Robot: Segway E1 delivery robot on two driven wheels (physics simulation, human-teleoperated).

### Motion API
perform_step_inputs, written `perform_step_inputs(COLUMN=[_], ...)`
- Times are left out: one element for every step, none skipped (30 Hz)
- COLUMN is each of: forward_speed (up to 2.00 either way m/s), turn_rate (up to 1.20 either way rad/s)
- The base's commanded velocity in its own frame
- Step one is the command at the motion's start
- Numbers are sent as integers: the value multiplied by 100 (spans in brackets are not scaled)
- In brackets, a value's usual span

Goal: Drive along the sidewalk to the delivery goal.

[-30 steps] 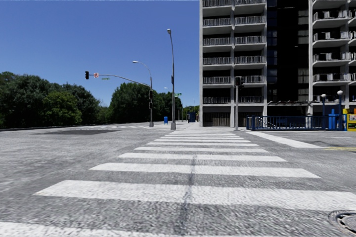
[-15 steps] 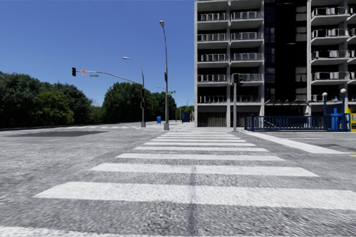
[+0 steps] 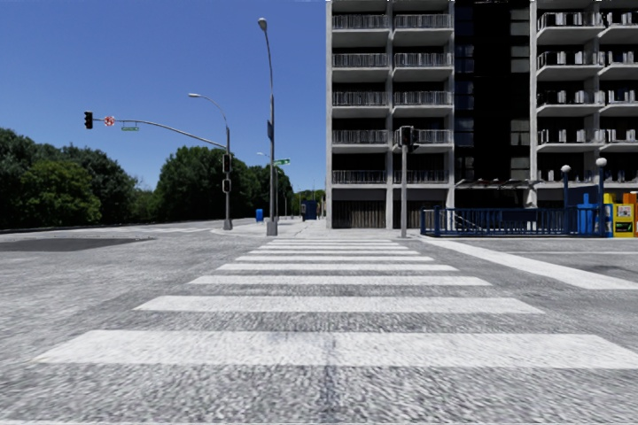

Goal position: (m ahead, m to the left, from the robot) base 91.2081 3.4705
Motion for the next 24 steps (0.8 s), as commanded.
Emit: perform_step_inputs(forward_speed=[200,200,200,200,200,200,200,200,200,200,200,200,200,200,200,200,200,200,200,200,200,200,200,200], turn_rate=[0,0,0,0,0,0,0,0,0,0,0,0,0,0,0,0,0,0,0,0,0,0,0,0])
